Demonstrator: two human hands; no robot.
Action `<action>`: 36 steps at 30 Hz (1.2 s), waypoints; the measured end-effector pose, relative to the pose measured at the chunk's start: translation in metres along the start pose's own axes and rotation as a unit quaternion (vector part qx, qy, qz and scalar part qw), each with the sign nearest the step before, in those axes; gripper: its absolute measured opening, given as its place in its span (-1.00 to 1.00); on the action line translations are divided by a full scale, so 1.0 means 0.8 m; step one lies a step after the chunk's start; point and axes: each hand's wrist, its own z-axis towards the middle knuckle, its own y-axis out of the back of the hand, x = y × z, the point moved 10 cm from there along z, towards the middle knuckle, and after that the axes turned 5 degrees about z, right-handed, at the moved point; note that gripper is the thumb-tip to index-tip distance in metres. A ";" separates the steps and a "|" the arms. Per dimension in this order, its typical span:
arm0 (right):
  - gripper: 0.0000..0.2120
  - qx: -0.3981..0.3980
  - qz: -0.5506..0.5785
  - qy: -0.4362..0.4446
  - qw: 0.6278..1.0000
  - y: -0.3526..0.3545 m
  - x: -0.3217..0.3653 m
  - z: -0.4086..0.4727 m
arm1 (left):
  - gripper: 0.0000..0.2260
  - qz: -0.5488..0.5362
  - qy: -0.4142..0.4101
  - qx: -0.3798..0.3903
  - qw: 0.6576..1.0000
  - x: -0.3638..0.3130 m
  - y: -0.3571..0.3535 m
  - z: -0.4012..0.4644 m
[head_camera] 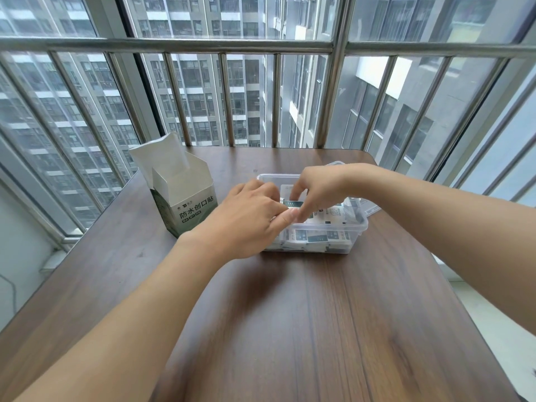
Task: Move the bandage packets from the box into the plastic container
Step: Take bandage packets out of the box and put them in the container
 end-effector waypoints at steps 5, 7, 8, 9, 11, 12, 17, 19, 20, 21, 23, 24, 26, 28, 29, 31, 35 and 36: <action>-0.53 0.035 -0.010 -0.016 0.999 -0.010 -0.002 0.006 | -0.55 0.011 -0.001 -0.014 1.000 0.000 -0.001 0.001; -0.59 0.041 -0.025 -0.021 0.999 -0.012 0.001 0.008 | -0.54 0.020 0.003 -0.014 1.000 0.001 -0.002 0.001; -0.63 0.043 -0.034 -0.021 0.998 -0.011 0.003 0.008 | -0.54 0.023 0.005 -0.011 1.000 0.001 -0.002 0.001; -0.65 0.042 -0.043 -0.022 0.998 -0.011 0.005 0.008 | -0.53 0.027 0.008 -0.005 1.000 0.001 -0.002 0.002; -0.67 0.040 -0.058 -0.021 0.997 -0.009 0.009 0.009 | -0.53 0.033 0.016 0.013 0.999 0.002 -0.004 0.002; -0.68 0.041 -0.064 -0.019 0.997 -0.008 0.010 0.008 | -0.53 0.036 0.020 0.022 0.999 0.003 -0.005 0.002; -0.65 0.040 -0.068 -0.019 0.997 -0.007 0.007 0.009 | -0.48 0.041 0.021 0.056 0.997 0.003 -0.010 0.003; -0.63 0.034 -0.052 -0.020 0.998 -0.005 0.005 0.010 | -0.51 0.038 0.018 0.066 0.997 0.003 -0.012 0.003; -0.64 0.029 -0.046 -0.021 0.998 -0.004 0.004 0.010 | -0.50 0.040 0.016 0.069 0.997 0.002 -0.013 0.003; -0.65 0.025 -0.043 -0.024 0.998 -0.002 0.002 0.009 | -0.48 0.041 0.014 0.073 0.996 0.001 -0.014 0.003; -0.60 0.023 -0.042 -0.027 0.998 -0.002 0.002 0.007 | -0.47 0.044 0.013 0.076 0.996 0.000 -0.013 0.003; -0.55 0.021 -0.038 -0.023 0.999 -0.002 0.002 0.006 | -0.47 0.047 0.012 0.074 0.996 -0.001 -0.012 0.002; -0.48 -0.001 -0.030 -0.011 0.999 0.004 0.004 0.003 | -0.49 0.054 0.015 0.067 0.996 -0.002 -0.010 0.001; -0.44 -0.036 -0.028 0.010 0.999 0.015 0.009 -0.008 | -0.47 0.050 0.019 0.057 0.997 -0.003 -0.009 0.001; -0.42 -0.056 -0.027 0.019 0.998 0.023 0.010 -0.016 | -0.45 0.044 0.020 0.051 0.997 -0.002 -0.009 0.000; -0.40 -0.086 -0.046 0.025 0.995 0.034 0.007 -0.031 | -0.42 0.027 0.021 0.034 0.999 0.000 -0.007 0.000; -0.47 -0.082 -0.077 0.009 0.994 0.030 -0.008 -0.041 | -0.60 -0.010 0.048 0.008 0.999 0.003 -0.005 0.004; -0.50 -0.084 -0.081 0.007 0.993 0.028 -0.010 -0.040 | -0.61 -0.014 0.051 0.003 0.999 0.003 -0.006 0.005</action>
